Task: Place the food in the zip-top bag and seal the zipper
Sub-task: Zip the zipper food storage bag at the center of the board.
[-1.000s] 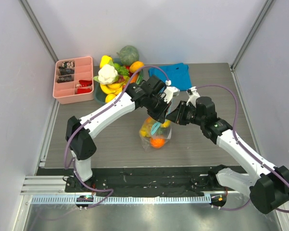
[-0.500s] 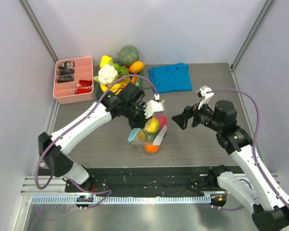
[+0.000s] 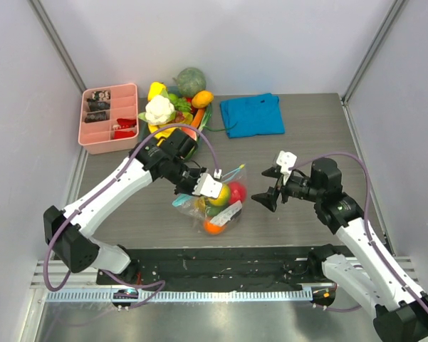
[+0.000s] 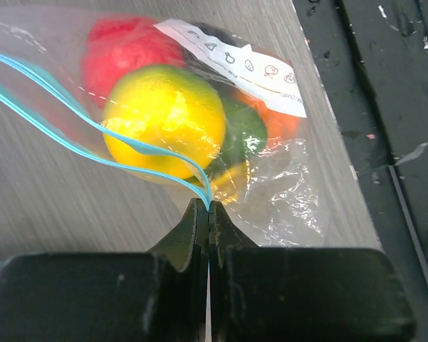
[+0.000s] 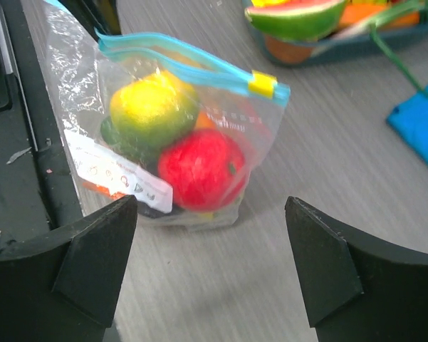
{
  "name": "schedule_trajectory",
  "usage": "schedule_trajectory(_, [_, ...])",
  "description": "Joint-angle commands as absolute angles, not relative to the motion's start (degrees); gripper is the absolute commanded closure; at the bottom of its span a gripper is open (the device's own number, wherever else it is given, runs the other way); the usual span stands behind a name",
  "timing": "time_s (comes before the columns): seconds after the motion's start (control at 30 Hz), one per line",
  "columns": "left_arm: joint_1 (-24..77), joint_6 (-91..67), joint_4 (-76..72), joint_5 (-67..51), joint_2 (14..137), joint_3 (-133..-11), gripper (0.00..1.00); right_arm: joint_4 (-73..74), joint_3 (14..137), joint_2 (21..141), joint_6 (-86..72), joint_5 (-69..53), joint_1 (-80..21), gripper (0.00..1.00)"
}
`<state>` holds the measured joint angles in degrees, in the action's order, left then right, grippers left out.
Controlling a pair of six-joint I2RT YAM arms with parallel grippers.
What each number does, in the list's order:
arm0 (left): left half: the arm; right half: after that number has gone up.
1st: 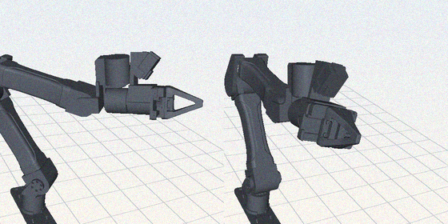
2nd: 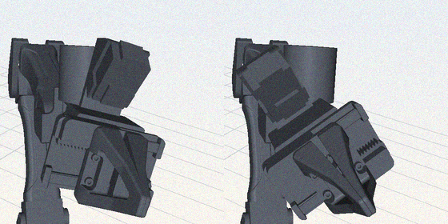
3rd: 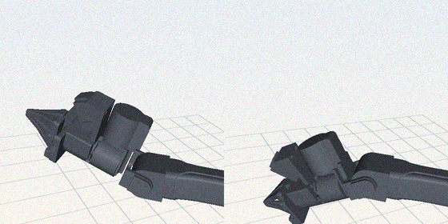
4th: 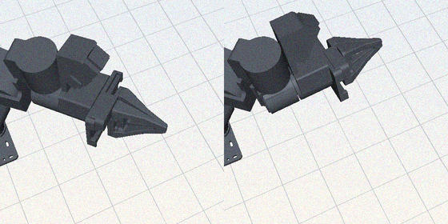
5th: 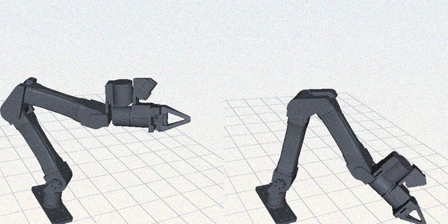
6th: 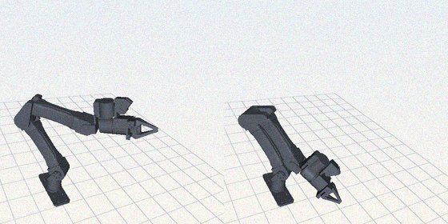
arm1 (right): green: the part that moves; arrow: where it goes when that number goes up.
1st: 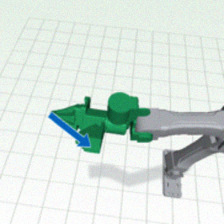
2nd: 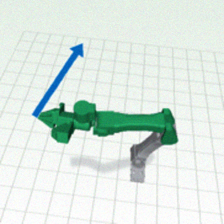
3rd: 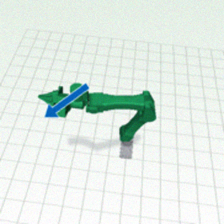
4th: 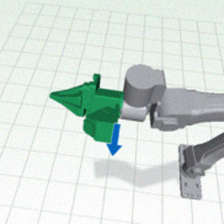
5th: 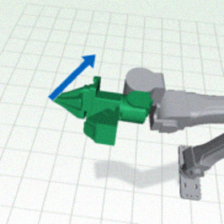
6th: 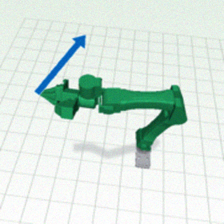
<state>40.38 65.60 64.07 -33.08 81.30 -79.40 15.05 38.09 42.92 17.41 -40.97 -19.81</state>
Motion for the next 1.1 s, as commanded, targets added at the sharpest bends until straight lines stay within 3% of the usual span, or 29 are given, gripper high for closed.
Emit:
schedule_trajectory(0.0, [40.34,76.81,63.38,-36.83,78.14,-77.17,1.00,5.72,37.44,44.64,25.47,-46.67,-19.87,0.11])
schedule_trajectory(0.5, [42.01,84.63,64.95,-36.48,77.87,-77.78,1.00,3.78,44.12,58.62,32.78,-51.94,-19.95,0.07])
schedule_trajectory(0.6, [41.92,87.27,64.69,-34.90,77.69,-78.13,1.00,3.78,44.56,59.94,32.52,-54.05,-20.04,0.14])
schedule_trajectory(0.93, [41.40,90.61,64.60,-32.61,79.63,-81.57,1.00,6.07,42.45,58.01,31.82,-56.95,-22.94,0.72])
schedule_trajectory(1.07, [40.78,90.35,63.81,-31.82,79.63,-80.95,1.00,6.24,41.31,55.46,29.89,-55.38,-23.03,0.87])
